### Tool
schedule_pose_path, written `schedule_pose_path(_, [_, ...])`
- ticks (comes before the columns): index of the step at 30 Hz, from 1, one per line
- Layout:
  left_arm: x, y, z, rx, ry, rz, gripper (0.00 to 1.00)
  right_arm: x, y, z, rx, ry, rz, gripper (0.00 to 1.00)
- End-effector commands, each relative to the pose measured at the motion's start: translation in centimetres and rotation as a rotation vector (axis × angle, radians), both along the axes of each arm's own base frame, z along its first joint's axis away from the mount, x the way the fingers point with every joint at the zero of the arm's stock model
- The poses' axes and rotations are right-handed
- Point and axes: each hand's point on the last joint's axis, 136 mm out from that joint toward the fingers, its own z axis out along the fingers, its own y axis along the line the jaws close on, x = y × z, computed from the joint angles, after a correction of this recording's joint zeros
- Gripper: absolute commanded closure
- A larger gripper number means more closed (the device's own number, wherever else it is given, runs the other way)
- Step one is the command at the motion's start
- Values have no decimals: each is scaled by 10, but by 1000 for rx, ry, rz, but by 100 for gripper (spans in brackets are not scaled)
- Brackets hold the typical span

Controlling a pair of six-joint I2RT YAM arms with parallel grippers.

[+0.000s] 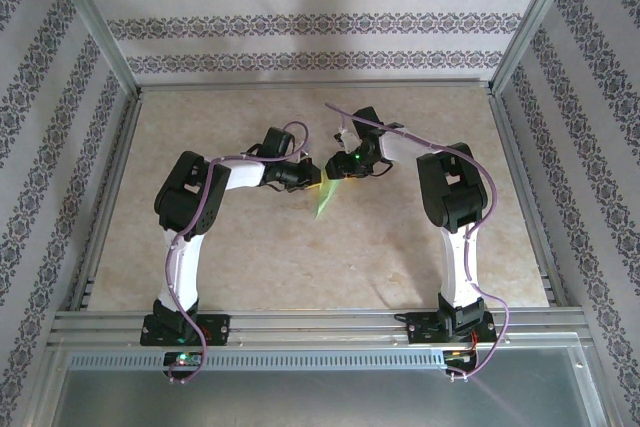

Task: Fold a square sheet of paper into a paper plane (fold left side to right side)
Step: Fold the wing for the fifth time at the center of the table.

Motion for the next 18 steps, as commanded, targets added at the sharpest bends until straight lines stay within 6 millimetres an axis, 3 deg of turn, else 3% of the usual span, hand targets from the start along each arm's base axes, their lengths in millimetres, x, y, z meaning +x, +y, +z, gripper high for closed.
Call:
schedule_pose_path(1, [9, 8, 5, 18, -28, 11, 92, -13, 1, -21, -52, 50, 35, 49])
schedule_pose_path(8, [8, 8, 0, 16, -17, 7, 92, -14, 1, -21, -56, 50, 36, 49])
schedule_pose_path(18, [5, 16, -24, 91, 10, -2, 93, -14, 4, -16, -37, 54, 37, 48])
